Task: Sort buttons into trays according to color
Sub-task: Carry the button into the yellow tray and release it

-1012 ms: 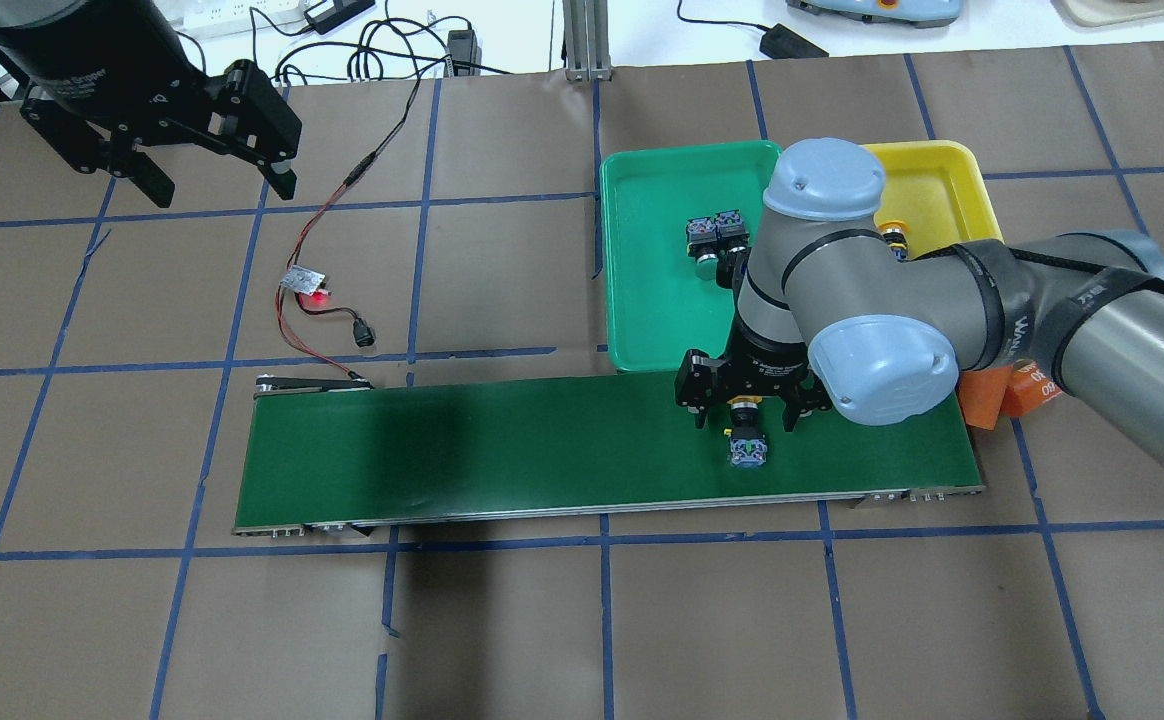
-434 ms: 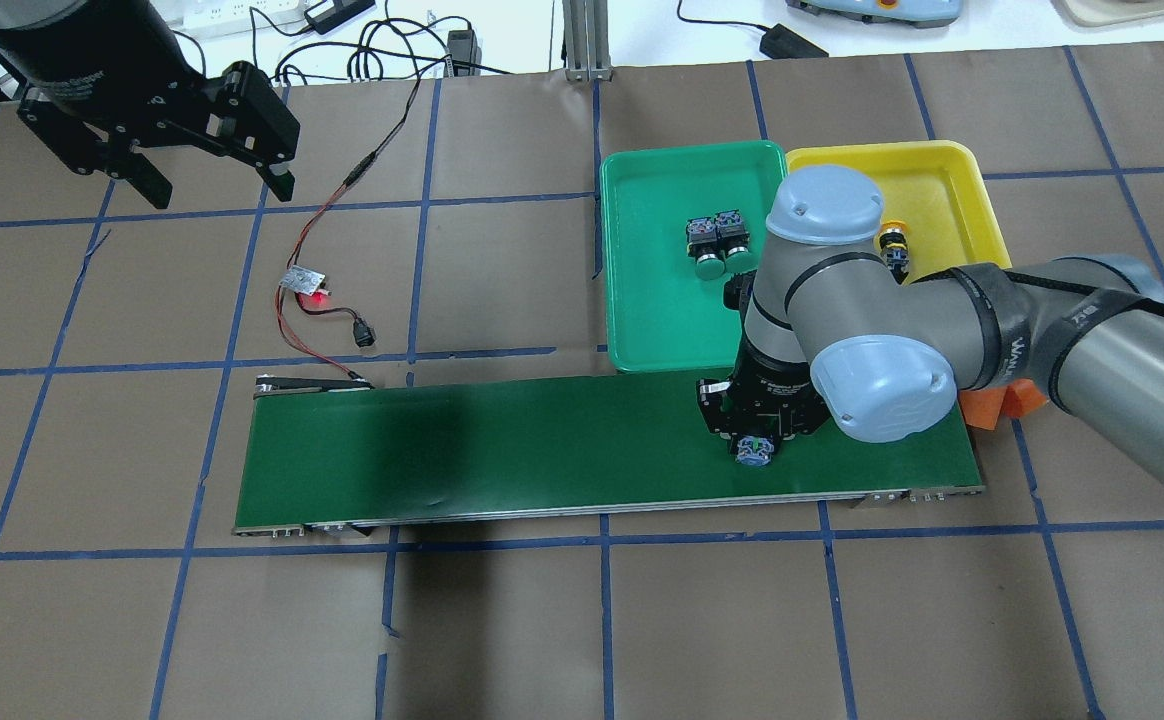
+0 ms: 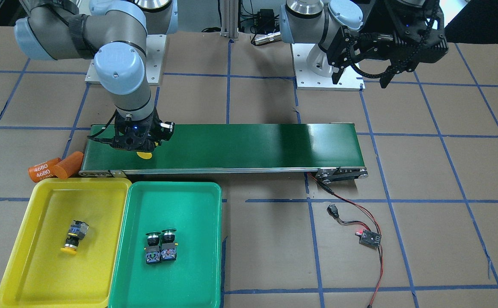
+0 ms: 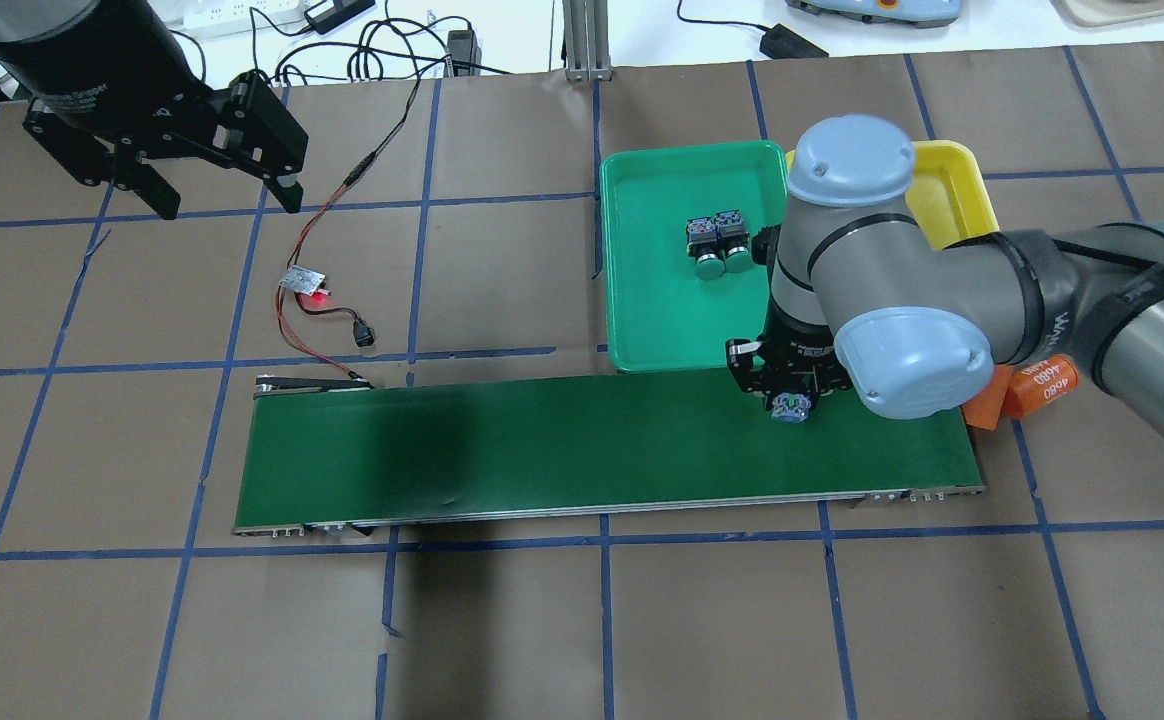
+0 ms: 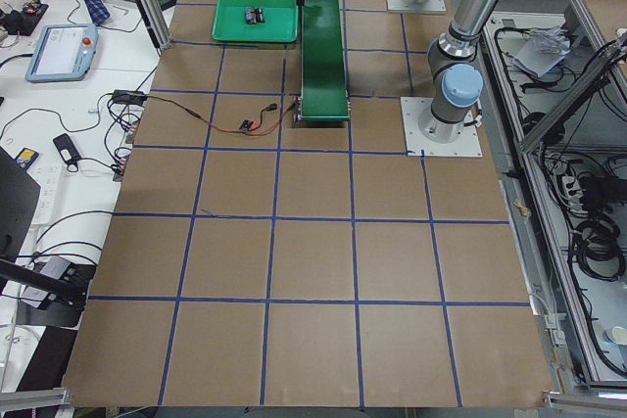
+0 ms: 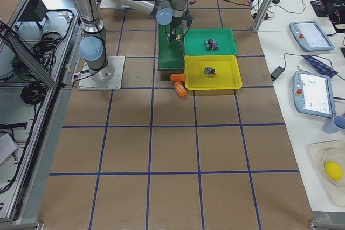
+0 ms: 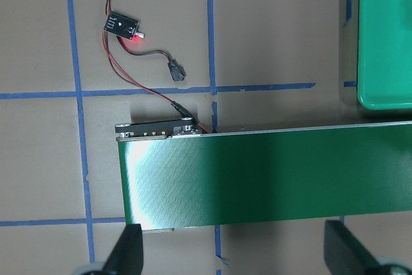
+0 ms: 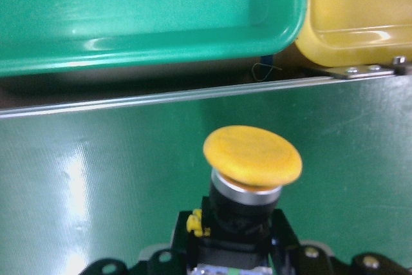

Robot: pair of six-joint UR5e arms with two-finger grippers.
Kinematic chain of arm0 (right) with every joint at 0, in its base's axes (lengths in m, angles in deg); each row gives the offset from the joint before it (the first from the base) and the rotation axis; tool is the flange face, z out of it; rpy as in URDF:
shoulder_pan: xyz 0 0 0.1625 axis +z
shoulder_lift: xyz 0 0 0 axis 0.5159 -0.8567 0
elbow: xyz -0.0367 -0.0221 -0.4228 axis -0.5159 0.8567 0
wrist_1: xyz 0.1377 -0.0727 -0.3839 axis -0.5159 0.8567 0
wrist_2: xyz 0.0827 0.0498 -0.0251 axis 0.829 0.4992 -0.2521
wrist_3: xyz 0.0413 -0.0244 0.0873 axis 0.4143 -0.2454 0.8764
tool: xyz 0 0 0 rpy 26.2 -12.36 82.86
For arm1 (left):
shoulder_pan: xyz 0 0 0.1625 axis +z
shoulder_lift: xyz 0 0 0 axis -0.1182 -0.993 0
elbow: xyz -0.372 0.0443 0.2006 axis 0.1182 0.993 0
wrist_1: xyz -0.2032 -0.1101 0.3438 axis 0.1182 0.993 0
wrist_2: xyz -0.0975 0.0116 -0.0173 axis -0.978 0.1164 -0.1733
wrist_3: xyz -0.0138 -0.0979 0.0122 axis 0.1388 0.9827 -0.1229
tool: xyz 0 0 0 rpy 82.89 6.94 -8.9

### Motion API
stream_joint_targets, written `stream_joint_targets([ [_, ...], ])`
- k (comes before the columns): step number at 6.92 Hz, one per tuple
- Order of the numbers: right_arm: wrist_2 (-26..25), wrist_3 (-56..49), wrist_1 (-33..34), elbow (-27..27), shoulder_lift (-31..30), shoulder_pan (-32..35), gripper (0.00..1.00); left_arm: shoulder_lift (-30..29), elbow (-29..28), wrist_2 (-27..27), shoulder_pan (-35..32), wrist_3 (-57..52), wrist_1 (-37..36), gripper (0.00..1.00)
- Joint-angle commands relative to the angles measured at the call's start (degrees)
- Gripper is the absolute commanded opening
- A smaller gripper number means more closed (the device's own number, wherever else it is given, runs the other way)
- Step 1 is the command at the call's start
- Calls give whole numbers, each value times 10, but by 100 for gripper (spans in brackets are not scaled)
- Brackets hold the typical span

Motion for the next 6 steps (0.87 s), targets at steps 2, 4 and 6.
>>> stream_joint_targets([
  [2, -1, -3, 58, 113, 71, -77, 0, 9, 31, -22, 5, -6, -4, 100],
  [4, -7, -36, 138, 159, 172, -92, 0, 1, 22, 48, 4, 2, -5, 100],
  [6, 4, -70, 139, 178, 211, -123, 15, -2, 26, 46, 2, 5, -8, 100],
])
